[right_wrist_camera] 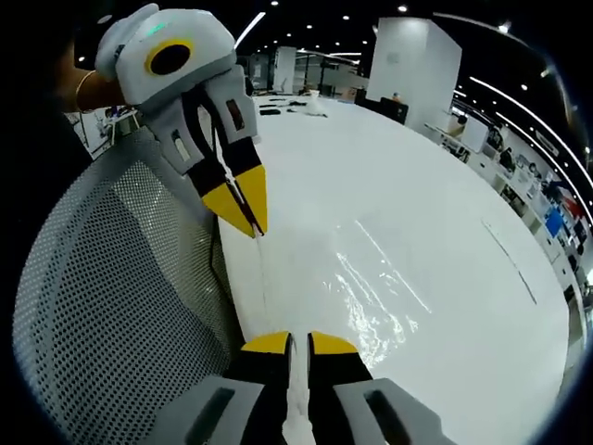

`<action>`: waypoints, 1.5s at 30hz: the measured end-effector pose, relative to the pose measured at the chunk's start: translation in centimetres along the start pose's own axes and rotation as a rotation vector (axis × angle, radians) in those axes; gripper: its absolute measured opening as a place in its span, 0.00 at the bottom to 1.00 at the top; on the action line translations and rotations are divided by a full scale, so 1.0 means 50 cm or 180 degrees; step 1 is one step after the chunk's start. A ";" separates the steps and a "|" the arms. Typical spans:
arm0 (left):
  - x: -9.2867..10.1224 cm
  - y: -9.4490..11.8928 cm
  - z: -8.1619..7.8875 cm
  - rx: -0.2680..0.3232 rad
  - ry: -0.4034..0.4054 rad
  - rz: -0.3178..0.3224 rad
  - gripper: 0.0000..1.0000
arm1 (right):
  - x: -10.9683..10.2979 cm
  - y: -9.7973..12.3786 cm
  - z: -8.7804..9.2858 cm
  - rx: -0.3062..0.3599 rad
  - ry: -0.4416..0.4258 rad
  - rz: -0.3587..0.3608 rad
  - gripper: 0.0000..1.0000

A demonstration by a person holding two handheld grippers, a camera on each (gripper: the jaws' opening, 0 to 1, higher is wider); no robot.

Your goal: Open the resealable bag by pulling the two sides of the seal apart until the entire bag opening is separated and visibly accessible.

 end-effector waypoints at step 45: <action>0.025 0.002 -0.033 -0.0158 -0.0140 -0.0371 0.06 | 0.000 -0.011 -0.080 0.0139 0.0046 -0.0076 0.00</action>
Point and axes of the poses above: the point that each gripper's makers call its tool centre point, and the gripper's own axes: y roughly backward along the fingers, x roughly to its right, z roughly out of its underside, the point moved 9 cm from there along y, roughly backward along the fingers, and after that the axes turned 15 degrees about -z, right-handed, at the moved point
